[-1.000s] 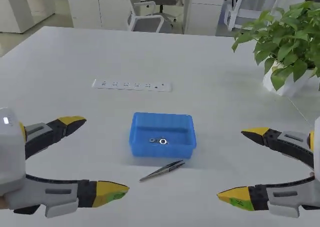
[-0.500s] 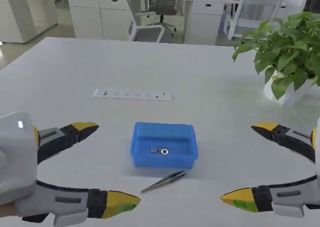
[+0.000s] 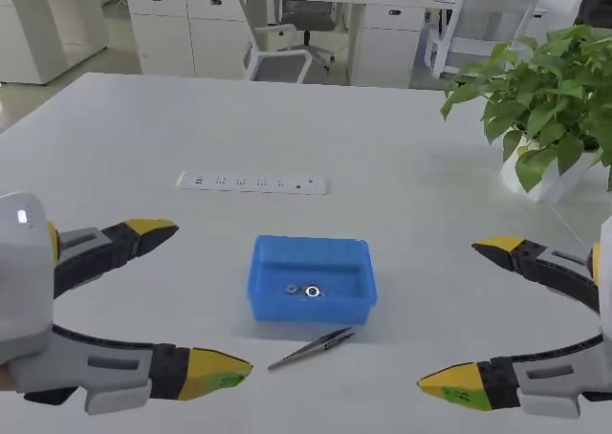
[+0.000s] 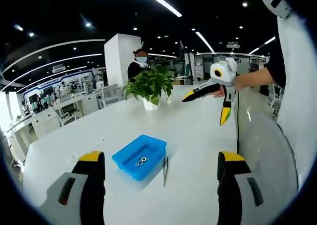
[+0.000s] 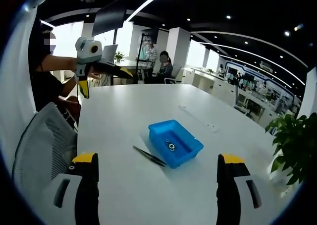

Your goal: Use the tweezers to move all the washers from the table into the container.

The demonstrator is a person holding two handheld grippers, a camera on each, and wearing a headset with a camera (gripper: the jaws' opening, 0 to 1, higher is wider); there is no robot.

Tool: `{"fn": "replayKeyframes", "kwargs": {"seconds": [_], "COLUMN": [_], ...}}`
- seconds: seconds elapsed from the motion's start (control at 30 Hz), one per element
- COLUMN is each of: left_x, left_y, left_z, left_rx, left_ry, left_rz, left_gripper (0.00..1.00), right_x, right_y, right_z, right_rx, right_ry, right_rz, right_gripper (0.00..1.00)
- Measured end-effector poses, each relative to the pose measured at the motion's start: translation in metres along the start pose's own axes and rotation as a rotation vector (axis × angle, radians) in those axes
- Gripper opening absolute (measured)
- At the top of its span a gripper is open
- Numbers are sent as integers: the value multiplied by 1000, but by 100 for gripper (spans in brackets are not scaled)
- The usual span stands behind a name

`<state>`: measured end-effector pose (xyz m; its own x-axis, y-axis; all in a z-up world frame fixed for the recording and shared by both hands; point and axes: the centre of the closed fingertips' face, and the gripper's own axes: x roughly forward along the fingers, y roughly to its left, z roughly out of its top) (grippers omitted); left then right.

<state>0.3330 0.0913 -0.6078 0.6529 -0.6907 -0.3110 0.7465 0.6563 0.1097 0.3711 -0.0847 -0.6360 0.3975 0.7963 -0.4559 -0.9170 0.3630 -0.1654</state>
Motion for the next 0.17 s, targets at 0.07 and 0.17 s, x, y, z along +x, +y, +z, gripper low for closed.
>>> {"fn": "replayKeyframes", "kwargs": {"seconds": [0.07,0.17], "left_x": [0,-1], "left_y": [-1,-1], "left_z": [-2,-4], "left_rx": [3,0], "left_ry": [7,12], "left_rz": [-2,-3], "left_gripper": [100,100], "right_x": [-1,-2], "right_y": [1,1], "right_z": [-1,-3], "right_rx": [5,8], "right_ry": [4,6], "right_rz": [0,-3], "right_gripper": [100,100]}}
